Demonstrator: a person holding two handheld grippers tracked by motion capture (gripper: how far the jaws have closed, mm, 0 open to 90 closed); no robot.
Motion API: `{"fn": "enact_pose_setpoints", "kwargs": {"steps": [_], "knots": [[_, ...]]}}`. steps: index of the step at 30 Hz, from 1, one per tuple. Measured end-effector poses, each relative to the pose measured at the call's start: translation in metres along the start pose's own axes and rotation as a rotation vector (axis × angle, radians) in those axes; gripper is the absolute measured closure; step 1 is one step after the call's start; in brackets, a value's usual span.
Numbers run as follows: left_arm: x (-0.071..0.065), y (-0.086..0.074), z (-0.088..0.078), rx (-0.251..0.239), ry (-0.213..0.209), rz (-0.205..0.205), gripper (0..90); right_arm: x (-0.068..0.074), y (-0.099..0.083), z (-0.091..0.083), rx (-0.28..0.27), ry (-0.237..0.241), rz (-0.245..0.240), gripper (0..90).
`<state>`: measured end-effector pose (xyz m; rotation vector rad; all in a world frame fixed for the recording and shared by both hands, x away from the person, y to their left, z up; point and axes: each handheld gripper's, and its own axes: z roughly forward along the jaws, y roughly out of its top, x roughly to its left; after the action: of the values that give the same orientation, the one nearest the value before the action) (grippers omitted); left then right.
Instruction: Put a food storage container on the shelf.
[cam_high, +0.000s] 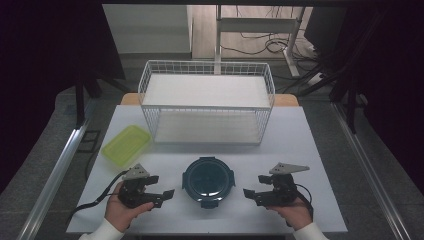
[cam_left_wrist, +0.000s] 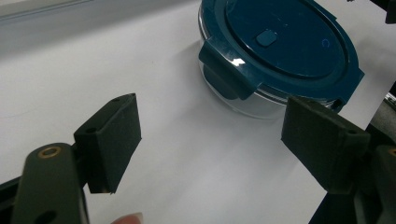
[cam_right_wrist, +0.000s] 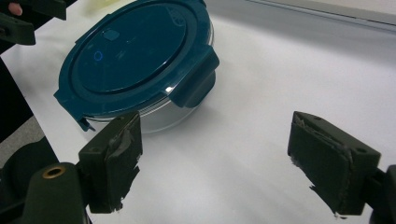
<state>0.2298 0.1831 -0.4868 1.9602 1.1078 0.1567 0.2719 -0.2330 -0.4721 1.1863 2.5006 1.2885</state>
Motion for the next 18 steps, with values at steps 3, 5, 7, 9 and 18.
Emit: {"fn": "enact_pose_setpoints", "kwargs": {"steps": [3,5,7,9,18], "knots": [[-0.001,0.001,0.000,-0.001,-0.015,-0.016,19.2,0.000,0.001,0.001,-0.009,0.008,0.012,17.6],[-0.001,0.002,0.001,0.005,-0.033,-0.029,18.7,0.000,0.002,0.001,-0.007,0.015,0.033,17.6],[-0.001,0.003,0.003,0.007,-0.055,-0.042,18.5,0.000,0.004,0.002,-0.009,0.031,0.055,17.8],[-0.001,0.004,0.004,0.004,-0.074,-0.056,18.3,0.001,0.005,0.003,-0.013,0.040,0.060,18.0],[0.004,0.011,0.017,-0.012,-0.148,-0.139,18.2,0.004,0.012,0.013,-0.005,0.068,0.045,18.3]]}}
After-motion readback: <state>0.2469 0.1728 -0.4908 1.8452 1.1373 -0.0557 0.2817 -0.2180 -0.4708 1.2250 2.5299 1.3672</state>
